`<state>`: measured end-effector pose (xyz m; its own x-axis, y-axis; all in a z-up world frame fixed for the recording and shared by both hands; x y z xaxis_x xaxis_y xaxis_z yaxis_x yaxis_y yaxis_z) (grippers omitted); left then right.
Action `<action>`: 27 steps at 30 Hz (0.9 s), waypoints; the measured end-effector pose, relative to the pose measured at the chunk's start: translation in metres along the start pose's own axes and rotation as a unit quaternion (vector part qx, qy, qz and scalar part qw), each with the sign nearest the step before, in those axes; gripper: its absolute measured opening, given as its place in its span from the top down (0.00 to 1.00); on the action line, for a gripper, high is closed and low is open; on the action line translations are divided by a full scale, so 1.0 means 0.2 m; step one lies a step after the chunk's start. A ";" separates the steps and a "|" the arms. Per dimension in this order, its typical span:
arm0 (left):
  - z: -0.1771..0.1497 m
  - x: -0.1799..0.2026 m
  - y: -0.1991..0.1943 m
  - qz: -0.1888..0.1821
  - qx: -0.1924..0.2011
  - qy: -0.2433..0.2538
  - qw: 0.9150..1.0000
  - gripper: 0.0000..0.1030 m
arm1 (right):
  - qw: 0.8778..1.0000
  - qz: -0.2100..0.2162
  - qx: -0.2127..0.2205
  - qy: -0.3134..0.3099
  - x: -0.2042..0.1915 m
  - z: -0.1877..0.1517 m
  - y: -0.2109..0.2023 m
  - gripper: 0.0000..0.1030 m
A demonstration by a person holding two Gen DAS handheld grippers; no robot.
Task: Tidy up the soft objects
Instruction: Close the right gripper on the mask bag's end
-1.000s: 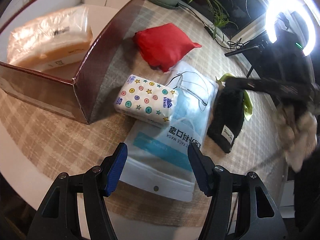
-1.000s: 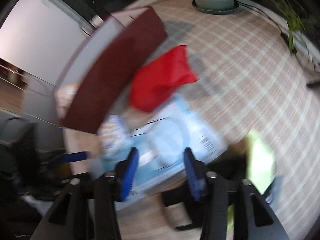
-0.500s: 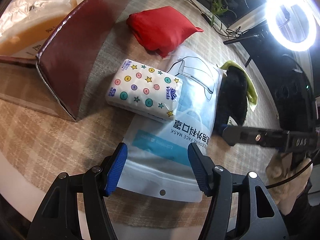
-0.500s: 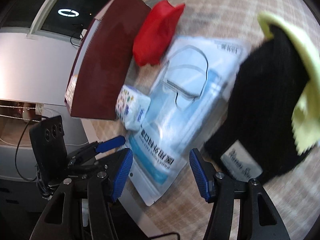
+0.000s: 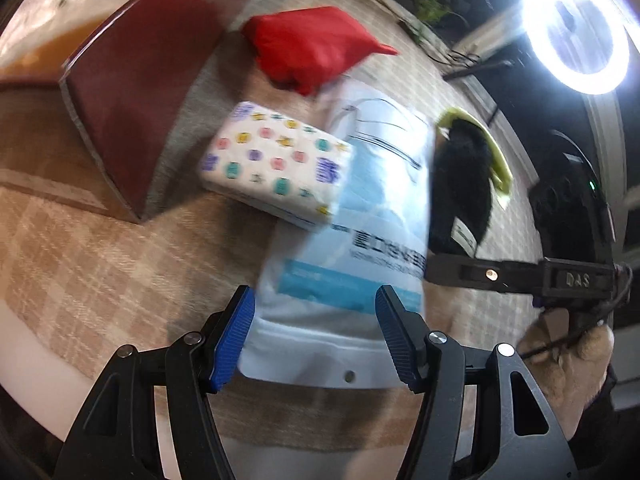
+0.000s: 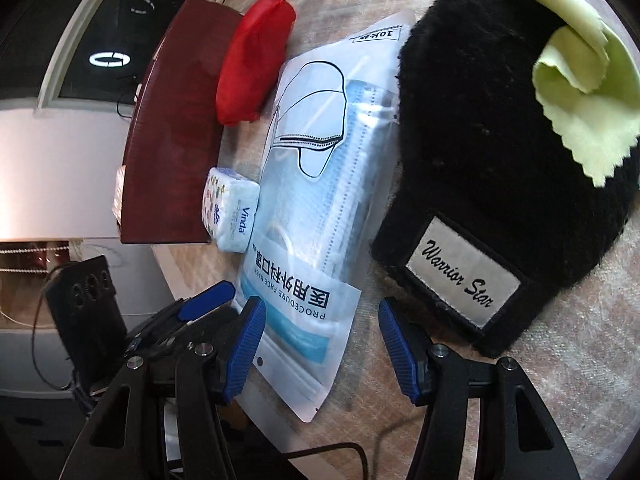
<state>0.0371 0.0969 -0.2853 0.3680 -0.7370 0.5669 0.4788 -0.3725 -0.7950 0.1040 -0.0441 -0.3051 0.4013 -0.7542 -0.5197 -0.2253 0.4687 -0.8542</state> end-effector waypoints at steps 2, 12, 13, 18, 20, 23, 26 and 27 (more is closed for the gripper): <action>0.01 -0.02 0.00 -0.008 0.004 -0.010 1.000 0.40 | 1.000 0.001 0.003 -0.001 0.00 0.02 0.00 0.47; 0.04 0.03 0.03 -0.024 -0.013 0.009 1.000 0.39 | 1.000 0.002 0.007 -0.008 -0.05 0.05 0.05 0.47; 0.03 0.03 0.03 -0.025 -0.015 0.010 1.000 0.39 | 1.000 0.003 0.007 -0.007 -0.05 0.05 0.05 0.49; -0.02 0.08 0.04 -0.026 -0.022 0.023 0.999 0.39 | 1.000 -0.009 0.007 -0.009 -0.01 0.06 0.04 0.57; -0.04 0.10 0.05 -0.032 -0.022 0.020 0.999 0.36 | 1.000 -0.016 0.008 -0.013 0.00 0.06 0.03 0.59; -0.08 0.13 0.06 -0.042 -0.025 0.014 0.999 0.36 | 0.999 -0.028 0.005 -0.019 0.02 0.05 0.01 0.60; -0.09 0.14 0.06 -0.038 -0.024 0.015 0.999 0.36 | 0.999 -0.034 0.000 -0.027 0.02 0.06 0.00 0.63; -0.08 0.13 0.06 -0.037 -0.020 0.009 0.999 0.36 | 0.999 -0.034 -0.003 -0.027 0.04 0.06 0.00 0.64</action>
<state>0.0398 0.0637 -0.2829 0.3179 -0.7161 0.6214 0.4724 -0.4487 -0.7587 0.1175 -0.0441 -0.3087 0.4636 -0.7576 -0.4594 -0.2006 0.4153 -0.8873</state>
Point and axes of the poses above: each gripper's, at about its wrist camera, not at the fingertips, and y roughly the way its jaws point, x to its right, z to its top, the point moved 6 cm from there along y, roughly the way its jaws point, and after that the axes turned 7 degrees about -z, right-handed, at the moved point
